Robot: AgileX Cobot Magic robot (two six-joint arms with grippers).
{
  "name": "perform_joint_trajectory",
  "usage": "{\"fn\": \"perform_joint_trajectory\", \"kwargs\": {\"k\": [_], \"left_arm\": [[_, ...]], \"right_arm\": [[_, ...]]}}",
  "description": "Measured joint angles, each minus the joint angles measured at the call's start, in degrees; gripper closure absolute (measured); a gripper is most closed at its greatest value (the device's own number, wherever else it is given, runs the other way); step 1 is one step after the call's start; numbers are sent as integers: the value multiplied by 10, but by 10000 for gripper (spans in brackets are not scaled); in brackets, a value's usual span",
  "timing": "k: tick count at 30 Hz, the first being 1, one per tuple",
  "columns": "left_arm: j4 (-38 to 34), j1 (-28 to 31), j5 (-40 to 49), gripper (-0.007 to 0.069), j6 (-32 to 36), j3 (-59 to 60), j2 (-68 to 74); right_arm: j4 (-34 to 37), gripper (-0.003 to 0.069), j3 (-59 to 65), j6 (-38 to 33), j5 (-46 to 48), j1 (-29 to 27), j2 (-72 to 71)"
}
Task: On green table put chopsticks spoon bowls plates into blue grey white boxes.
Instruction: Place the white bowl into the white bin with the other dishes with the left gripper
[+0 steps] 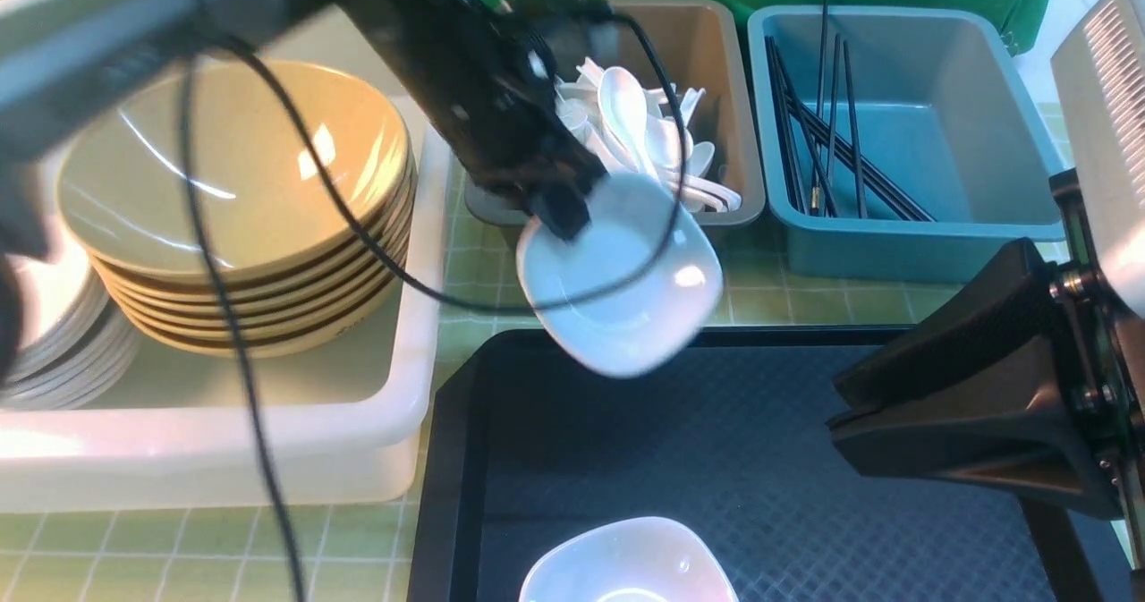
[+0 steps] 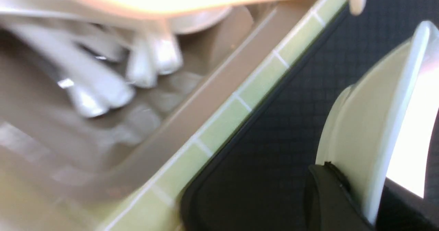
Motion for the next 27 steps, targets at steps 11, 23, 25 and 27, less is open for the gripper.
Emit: {"fn": "perform_joint_trajectory", "kwargs": {"k": [11, 23, 25, 27], "left_arm": [[-10, 237, 5, 609, -12, 137, -219], [-71, 707, -73, 609, -108, 343, -361], [-80, 717, -88, 609, -107, 361, -357], [-90, 703, -93, 609, -101, 371, -348]], "right_arm": [[45, 475, 0, -21, -87, 0, 0], [50, 463, 0, -41, -97, 0, 0], [52, 462, 0, -44, -96, 0, 0], [52, 461, 0, -45, -96, 0, 0]]}}
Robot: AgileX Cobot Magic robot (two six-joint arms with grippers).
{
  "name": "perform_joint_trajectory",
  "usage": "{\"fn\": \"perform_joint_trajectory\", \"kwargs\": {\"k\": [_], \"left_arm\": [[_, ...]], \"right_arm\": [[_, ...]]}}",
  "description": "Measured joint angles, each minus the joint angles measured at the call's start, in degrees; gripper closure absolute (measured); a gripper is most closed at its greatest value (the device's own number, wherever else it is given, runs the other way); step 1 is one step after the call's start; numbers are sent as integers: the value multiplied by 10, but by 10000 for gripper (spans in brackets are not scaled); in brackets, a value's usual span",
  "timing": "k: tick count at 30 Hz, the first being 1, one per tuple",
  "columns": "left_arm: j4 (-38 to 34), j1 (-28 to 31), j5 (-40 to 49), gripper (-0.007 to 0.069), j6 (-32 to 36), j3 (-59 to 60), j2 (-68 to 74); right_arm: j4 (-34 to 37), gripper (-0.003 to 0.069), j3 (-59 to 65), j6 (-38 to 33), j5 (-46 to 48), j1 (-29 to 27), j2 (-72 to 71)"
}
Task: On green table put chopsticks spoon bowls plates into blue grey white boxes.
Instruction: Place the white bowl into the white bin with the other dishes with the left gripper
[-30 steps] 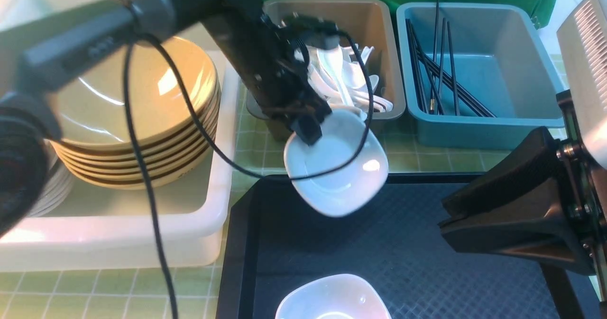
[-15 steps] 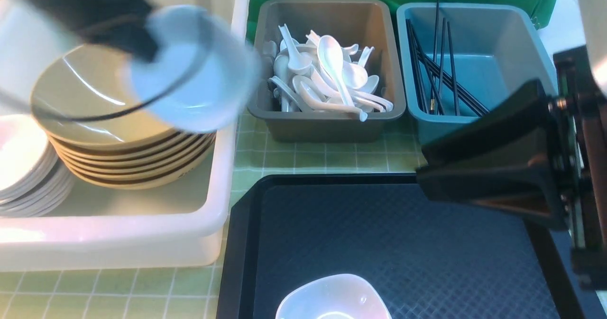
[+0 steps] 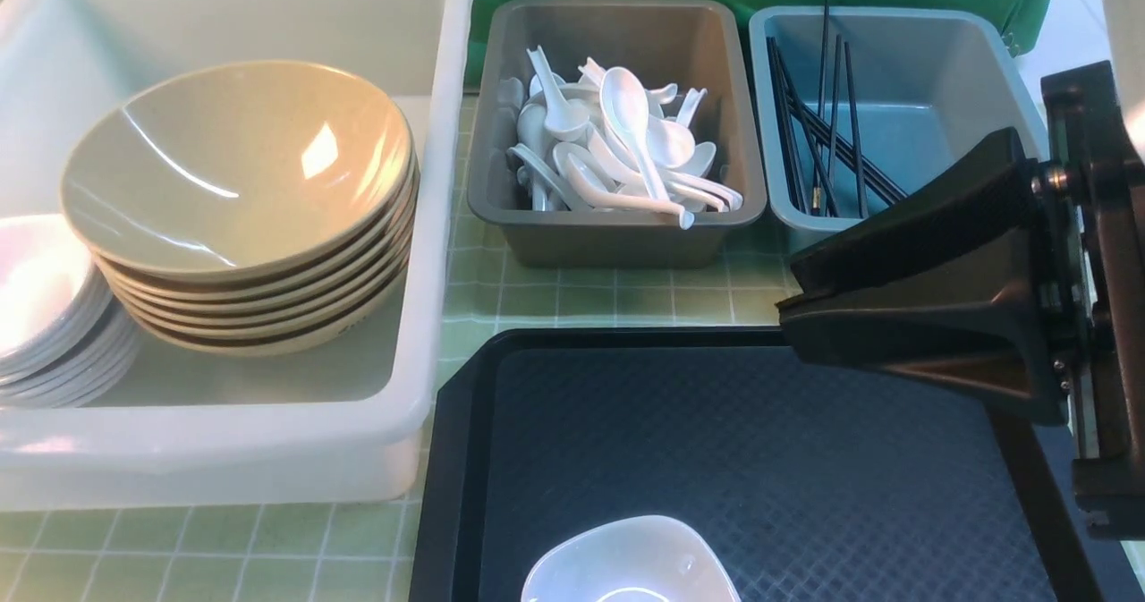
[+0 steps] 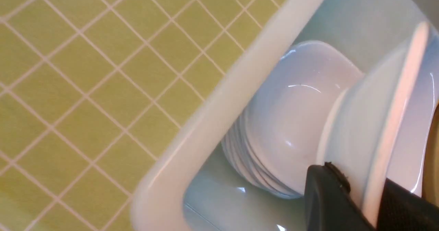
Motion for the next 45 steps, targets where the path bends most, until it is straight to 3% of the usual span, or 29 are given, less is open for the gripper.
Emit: {"fn": "perform_joint_trajectory", "kwargs": {"k": [6, 10, 20, 25, 31, 36, 45], "left_arm": [[15, -60, -34, 609, -18, 12, 55], [19, -62, -67, 609, -36, 12, 87], [-47, -64, -80, 597, -40, 10, 155], [-46, -75, -80, 466, -40, 6, 159], [-33, -94, -77, 180, -54, 5, 161], [-36, -97, -52, -8, -67, 5, 161], [16, -98, -43, -38, -94, 11, 114]], "right_arm": [[0, 457, 0, 0, 9, 0, 0], [0, 454, 0, 0, 15, 0, 0], [0, 451, 0, 0, 24, 0, 0], [0, 446, 0, 0, 25, 0, 0], [0, 443, 0, 0, 25, 0, 0], [0, 438, 0, 0, 29, 0, 0], [0, 432, 0, 0, 48, 0, 0]]}}
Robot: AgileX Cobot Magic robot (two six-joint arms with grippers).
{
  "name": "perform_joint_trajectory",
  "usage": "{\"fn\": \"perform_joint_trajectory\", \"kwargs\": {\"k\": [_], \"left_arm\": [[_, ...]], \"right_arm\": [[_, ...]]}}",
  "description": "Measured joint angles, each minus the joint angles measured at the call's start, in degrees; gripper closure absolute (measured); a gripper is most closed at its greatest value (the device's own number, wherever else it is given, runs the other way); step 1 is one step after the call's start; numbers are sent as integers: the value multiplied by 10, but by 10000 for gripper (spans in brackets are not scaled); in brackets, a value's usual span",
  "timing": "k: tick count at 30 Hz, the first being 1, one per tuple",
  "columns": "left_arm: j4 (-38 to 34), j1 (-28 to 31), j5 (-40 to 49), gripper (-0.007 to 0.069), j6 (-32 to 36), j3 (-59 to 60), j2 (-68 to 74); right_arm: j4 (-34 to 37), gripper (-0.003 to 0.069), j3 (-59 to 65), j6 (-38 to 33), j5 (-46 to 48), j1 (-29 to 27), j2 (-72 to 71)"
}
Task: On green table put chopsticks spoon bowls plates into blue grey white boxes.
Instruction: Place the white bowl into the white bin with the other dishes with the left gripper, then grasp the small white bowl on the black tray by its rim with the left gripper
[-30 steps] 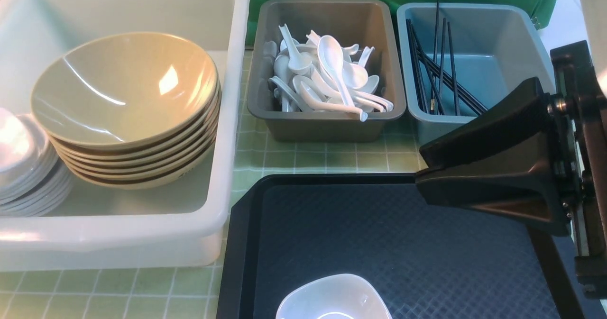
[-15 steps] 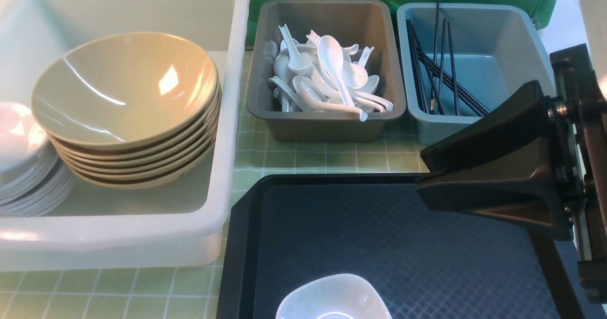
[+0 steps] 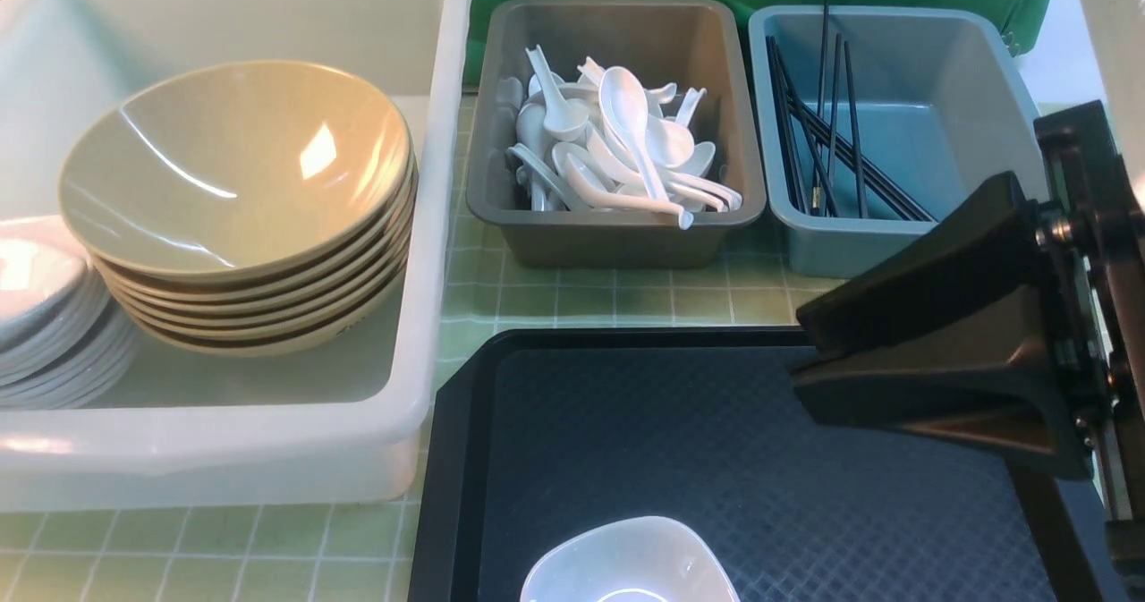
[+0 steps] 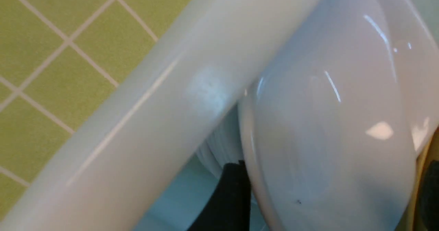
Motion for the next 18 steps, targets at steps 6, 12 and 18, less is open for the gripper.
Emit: {"fn": "perform_joint_trajectory", "kwargs": {"k": [6, 12, 18], "left_arm": [[40, 0, 12, -38, -20, 0, -60], [54, 0, 16, -38, -23, 0, -134], [45, -67, 16, -19, 25, 0, -188]], "right_arm": [[0, 431, 0, 0, 1, 0, 0], [0, 424, 0, 0, 1, 0, 0], [0, 424, 0, 0, 1, 0, 0]]}}
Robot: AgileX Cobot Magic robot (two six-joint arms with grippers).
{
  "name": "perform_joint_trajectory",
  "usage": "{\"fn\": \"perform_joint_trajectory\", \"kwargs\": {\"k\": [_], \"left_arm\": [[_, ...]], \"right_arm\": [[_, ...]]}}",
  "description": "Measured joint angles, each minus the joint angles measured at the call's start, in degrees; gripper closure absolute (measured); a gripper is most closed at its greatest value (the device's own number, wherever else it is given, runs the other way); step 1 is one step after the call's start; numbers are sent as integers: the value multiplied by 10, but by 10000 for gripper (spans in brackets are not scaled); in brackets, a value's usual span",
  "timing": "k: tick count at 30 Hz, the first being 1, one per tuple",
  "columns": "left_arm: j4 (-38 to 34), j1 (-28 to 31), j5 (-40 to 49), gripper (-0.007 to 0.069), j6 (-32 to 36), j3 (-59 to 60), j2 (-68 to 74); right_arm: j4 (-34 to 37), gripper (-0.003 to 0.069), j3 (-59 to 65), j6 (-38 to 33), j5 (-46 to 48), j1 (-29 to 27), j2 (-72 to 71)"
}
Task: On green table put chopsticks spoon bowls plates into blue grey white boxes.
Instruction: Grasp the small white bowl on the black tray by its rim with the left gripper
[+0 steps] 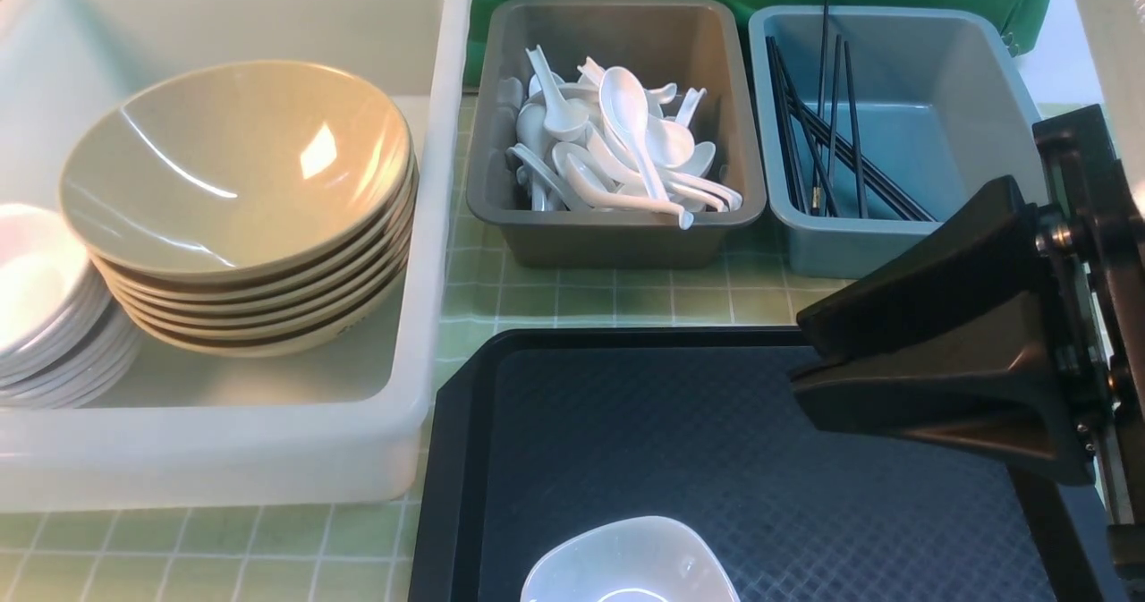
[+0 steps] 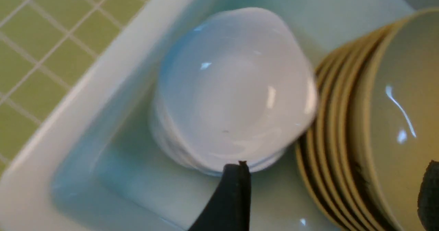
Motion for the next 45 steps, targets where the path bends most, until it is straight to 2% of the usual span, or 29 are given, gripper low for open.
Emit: {"fn": "perform_joint_trajectory", "kwargs": {"k": [1, 2, 5, 6, 7, 9, 14, 20, 22, 26, 32, 38, 45], "left_arm": [[-10, -39, 0, -8, 36, 0, -6], [-11, -51, 0, -3, 47, 0, -7], [-34, -161, 4, 46, 137, 0, -11], [-37, -176, 4, 53, 142, 0, -11], [-49, -230, 4, 74, 184, 0, -11], [-62, -308, 6, 104, 224, 0, -5], [-69, -457, 8, 123, 251, 0, 45], [-65, -575, 24, 123, 260, -2, 149], [-59, -590, 29, 123, 261, -6, 170], [4, -646, 71, 123, 252, -61, 249], [60, -689, 106, 123, 241, -128, 328], [61, -701, 108, 123, 264, -135, 391], [16, -701, 107, 139, 308, -139, 466]], "right_arm": [[0, 424, 0, 0, 0, 0, 0], [0, 424, 0, 0, 0, 0, 0], [0, 424, 0, 0, 0, 0, 0], [0, 424, 0, 0, 0, 0, 0], [0, 424, 0, 0, 0, 0, 0], [0, 424, 0, 0, 0, 0, 0], [0, 424, 0, 1, 0, 0, 0], [0, 424, 0, 1, 0, 0, 0], [0, 424, 0, 1, 0, 0, 0], [0, 424, 0, 2, 9, 0, 0], [0, 424, 0, 2, 36, 0, 0], [0, 424, 0, 2, 58, 0, 0], [-1, 424, 0, 2, 66, 0, 0]]}}
